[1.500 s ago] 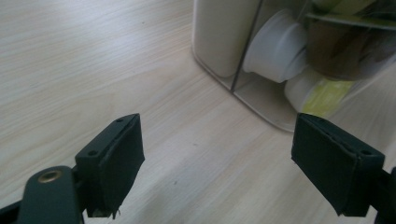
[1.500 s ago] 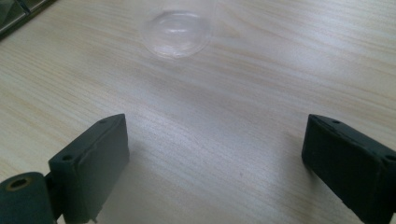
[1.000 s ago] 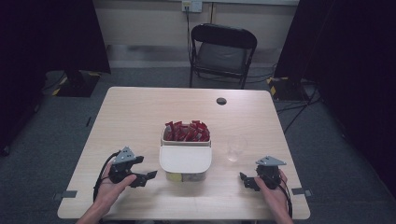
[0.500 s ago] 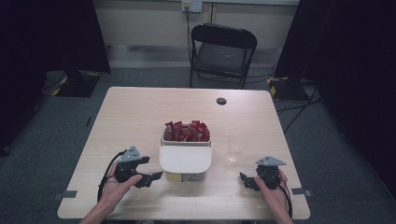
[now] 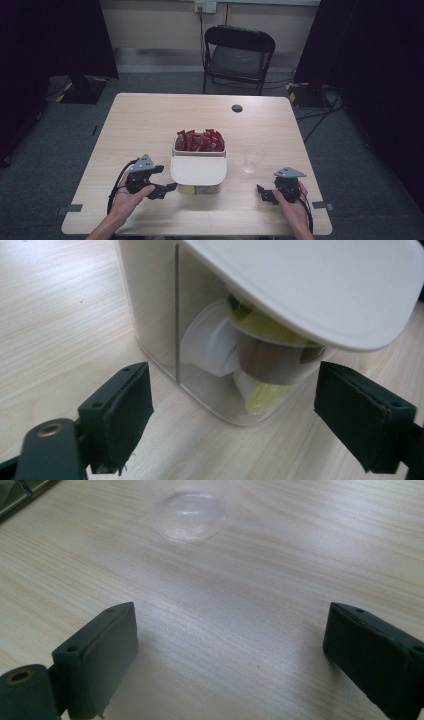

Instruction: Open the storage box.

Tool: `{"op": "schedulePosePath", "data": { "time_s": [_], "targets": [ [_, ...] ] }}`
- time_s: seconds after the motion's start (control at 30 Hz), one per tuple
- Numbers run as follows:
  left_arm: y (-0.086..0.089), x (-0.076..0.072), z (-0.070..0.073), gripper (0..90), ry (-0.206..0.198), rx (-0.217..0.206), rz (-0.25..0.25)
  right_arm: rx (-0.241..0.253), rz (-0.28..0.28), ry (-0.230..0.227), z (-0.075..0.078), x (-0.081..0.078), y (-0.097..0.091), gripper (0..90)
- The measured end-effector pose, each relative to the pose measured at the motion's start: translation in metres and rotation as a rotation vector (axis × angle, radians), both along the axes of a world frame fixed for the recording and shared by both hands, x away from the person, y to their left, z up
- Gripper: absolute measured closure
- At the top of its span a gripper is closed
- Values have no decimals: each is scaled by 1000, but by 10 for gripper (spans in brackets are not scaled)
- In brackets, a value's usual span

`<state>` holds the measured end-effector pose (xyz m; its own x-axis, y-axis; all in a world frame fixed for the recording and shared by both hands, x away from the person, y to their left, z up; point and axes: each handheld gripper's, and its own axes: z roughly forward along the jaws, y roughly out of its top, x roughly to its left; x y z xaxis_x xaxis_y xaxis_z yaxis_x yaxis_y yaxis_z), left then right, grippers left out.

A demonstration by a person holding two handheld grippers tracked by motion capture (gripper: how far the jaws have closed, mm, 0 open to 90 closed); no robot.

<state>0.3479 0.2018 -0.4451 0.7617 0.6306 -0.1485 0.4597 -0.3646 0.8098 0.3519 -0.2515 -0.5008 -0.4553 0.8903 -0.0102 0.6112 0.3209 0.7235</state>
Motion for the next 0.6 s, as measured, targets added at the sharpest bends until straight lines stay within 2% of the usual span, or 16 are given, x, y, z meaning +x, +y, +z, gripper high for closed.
{"op": "schedulePosePath", "data": {
  "time_s": [0.6],
  "targets": [
    [-2,-1,4,153,-14,-31,-11,-1,2,0,0,0,0,68]
  ]
}}
